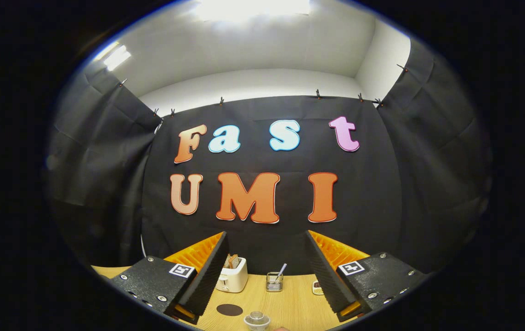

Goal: Take the bottle from table, then pour the juice into the cup, finally place the bottle on the coaster

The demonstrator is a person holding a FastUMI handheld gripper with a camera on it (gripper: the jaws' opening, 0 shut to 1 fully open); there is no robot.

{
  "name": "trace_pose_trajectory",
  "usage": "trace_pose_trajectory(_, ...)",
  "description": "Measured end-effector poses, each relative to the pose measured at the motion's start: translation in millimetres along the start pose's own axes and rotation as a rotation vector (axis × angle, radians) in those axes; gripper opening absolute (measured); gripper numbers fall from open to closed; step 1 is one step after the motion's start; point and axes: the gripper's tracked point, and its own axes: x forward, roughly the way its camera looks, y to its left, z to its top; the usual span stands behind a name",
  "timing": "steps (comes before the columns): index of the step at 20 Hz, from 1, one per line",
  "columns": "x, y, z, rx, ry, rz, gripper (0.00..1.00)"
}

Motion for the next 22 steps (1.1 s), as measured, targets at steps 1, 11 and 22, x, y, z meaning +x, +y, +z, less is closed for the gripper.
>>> trace_pose_trajectory(1, -0.2, 0.8, -0.4, 0.004, 0.001, 0.004, 0.98)
trace_pose_trajectory(11, -5.1, 11.2, -37.8, 0.013, 0.033, 0.025, 0.98)
trace_pose_trajectory(22, -17.2, 18.1, -176.7, -0.005, 0.241, 0.057, 0.98)
